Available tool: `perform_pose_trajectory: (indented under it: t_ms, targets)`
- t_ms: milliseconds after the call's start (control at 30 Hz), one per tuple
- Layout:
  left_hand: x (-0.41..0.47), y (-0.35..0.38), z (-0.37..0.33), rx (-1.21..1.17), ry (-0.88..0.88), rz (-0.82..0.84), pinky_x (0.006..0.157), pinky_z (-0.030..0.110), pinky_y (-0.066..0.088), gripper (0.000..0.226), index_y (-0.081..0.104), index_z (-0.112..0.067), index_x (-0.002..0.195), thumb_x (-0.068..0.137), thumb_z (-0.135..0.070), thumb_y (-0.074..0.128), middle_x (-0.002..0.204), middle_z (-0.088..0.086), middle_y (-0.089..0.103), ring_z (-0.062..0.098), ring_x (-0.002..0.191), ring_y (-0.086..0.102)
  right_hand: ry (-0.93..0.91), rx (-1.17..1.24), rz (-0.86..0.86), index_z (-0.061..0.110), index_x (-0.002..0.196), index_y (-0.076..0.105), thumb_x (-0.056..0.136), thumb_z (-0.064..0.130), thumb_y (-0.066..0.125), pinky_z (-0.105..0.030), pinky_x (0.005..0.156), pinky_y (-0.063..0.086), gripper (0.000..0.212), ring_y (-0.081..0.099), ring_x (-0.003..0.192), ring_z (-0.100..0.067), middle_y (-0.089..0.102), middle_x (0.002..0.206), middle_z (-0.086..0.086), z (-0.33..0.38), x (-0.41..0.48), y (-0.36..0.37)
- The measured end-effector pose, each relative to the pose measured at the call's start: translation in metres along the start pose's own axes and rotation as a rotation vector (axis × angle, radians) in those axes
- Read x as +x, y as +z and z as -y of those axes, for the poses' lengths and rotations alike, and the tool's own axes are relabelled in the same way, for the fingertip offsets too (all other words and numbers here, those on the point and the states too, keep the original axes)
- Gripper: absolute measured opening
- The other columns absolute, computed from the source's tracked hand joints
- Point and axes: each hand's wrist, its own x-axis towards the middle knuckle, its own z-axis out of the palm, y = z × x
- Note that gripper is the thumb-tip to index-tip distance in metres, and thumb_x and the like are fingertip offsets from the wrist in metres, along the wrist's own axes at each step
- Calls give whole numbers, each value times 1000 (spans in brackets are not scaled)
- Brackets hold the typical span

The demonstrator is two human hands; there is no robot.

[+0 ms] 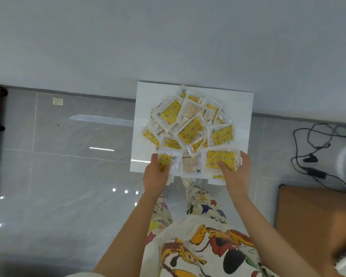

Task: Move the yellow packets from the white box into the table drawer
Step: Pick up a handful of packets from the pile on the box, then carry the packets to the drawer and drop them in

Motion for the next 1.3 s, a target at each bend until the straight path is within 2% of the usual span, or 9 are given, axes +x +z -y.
perform_pose_trajectory:
  t_ms: [100, 300, 500, 600, 667, 800, 1000, 1167, 1300]
  targets:
    - [-23, -31, -17, -191, -17, -61, 61, 30, 49, 25, 46, -18, 112, 91, -21, 59, 86, -6, 61, 15, 75, 62, -77, -27, 72, 24, 132, 42, 80, 20, 76, -16, 68, 46, 62, 58, 93, -8, 55, 101, 21, 36, -9, -7]
    - [-63, -103, -49, -554, 12, -177, 65, 15, 53, 42, 45, -22, 120, 87, -12, 69, 97, -17, 61, -1, 85, 63, -248, -90, 279, 29, 131, 39, 79, 26, 77, -31, 76, 53, 65, 60, 97, -16, 58, 115, 5, 110, -36, -7]
    - [-109, -169, -50, -660, 64, -324, 68, 20, 56, 54, 39, -25, 126, 85, -11, 71, 99, -16, 62, 2, 86, 66, -345, -60, 417, 28, 131, 37, 80, 18, 76, -11, 66, 43, 65, 55, 89, 4, 50, 108, 18, 178, -91, 9]
    - [-138, -198, -36, -741, 52, -418, 68, 18, 56, 57, 39, -23, 130, 85, -11, 71, 102, -18, 60, 2, 88, 65, -454, -95, 527, 32, 135, 37, 80, 18, 76, -12, 76, 41, 69, 50, 102, 0, 43, 124, 19, 203, -128, 24]
    - [-155, -218, -20, -787, 31, -472, 72, 21, 56, 57, 39, -23, 130, 85, -11, 71, 104, -19, 58, 3, 92, 64, -493, -136, 588, 33, 138, 36, 81, 20, 75, -12, 79, 39, 70, 46, 107, 0, 41, 127, 19, 217, -153, 37]
    - [-187, -253, 29, -867, -31, -596, 76, 27, 57, 53, 41, -26, 126, 85, -13, 72, 109, -8, 61, 10, 97, 65, -539, -194, 699, 29, 134, 38, 83, 16, 73, -3, 60, 44, 63, 55, 90, 5, 50, 109, 22, 233, -209, 75]
    - [-237, -307, 124, -993, -126, -780, 72, 19, 54, 52, 41, -26, 125, 85, -14, 72, 107, -10, 61, 6, 94, 65, -619, -318, 872, 25, 127, 44, 81, 16, 75, -18, 71, 51, 56, 62, 100, -14, 56, 114, 4, 228, -305, 158]
    - [-284, -346, 216, -1048, -206, -907, 74, 22, 56, 50, 42, -26, 124, 85, -15, 72, 106, -9, 63, 6, 92, 65, -696, -400, 1004, 22, 124, 43, 82, 12, 74, -6, 56, 46, 53, 58, 86, 0, 57, 110, 3, 219, -404, 231]
    - [-317, -371, 286, -1117, -277, -1018, 78, 29, 57, 52, 42, -27, 124, 84, -16, 73, 105, -11, 62, 7, 93, 65, -744, -446, 1100, 18, 126, 45, 81, 8, 74, -13, 63, 54, 55, 60, 85, 1, 57, 101, 12, 203, -480, 287]
